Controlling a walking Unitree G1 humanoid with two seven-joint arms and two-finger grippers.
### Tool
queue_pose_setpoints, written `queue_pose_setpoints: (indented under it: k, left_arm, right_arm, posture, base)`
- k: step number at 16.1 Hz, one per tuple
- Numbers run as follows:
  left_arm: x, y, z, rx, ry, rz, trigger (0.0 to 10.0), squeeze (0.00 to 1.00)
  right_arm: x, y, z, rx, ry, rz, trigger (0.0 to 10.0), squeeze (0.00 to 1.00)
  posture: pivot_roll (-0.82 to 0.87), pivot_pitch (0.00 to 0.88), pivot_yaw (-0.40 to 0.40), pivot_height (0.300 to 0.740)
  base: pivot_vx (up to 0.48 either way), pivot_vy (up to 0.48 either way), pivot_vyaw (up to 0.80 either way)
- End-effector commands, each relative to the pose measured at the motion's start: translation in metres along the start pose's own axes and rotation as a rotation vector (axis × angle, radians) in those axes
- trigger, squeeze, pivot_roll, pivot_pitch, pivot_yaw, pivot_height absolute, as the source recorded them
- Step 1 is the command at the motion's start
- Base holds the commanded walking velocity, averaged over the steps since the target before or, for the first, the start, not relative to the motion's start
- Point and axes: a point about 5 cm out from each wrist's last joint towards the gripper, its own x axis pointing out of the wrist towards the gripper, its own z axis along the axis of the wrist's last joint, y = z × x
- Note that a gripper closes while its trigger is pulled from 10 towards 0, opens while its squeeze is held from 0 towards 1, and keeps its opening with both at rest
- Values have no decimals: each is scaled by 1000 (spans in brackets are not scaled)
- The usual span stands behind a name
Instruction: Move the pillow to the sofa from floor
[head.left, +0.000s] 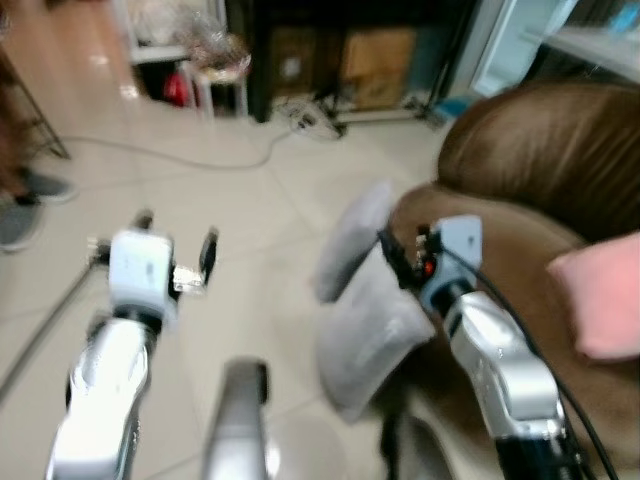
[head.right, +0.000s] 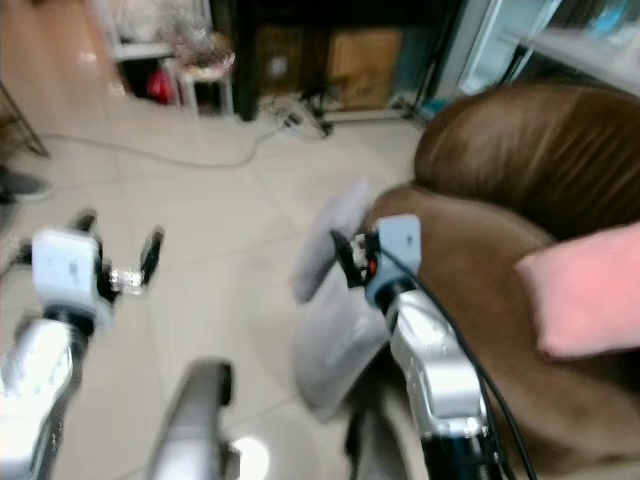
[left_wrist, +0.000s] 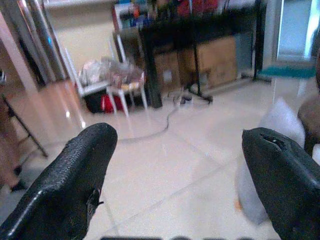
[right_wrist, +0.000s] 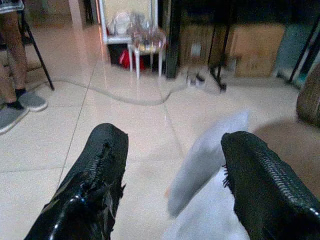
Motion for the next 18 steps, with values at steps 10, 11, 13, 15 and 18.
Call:
queue_pose_setpoints:
  k: [10, 11, 13, 15, 18]
  left_arm:
    - [2, 17, -1, 34, -14, 20, 10000, 0]
    - [2, 18, -1, 33, -13, 21, 10000, 0]
    - [0, 16, -4, 29, -12, 20, 10000, 0]
    - [0, 16, -4, 27, -12, 21, 10000, 0]
    - [-1, 15, -4, 25, -14, 21, 10000, 0]
  right_arm:
    - [-4, -11, -12, 5, 13, -81, 10000, 0]
    - [-4, -13, -14, 5, 18, -86, 10000, 0]
    - [-5, -15, -18, 3, 31, -87, 10000, 0]
    - [-4, -15, -18, 1, 31, -84, 10000, 0]
    - [-2, -20, -19, -2, 34, -75, 10000, 0]
  posture:
    - [104, 0, -59, 582]
    - [104, 0, -59, 582]
    - [106, 0, -67, 582]
    - [107, 0, -70, 582]
    - [107, 0, -75, 582]
  base:
    - [297, 0, 0]
    - [296, 0, 0]
    - [296, 0, 0]
    - [298, 0, 0]
    - [299, 0, 0]
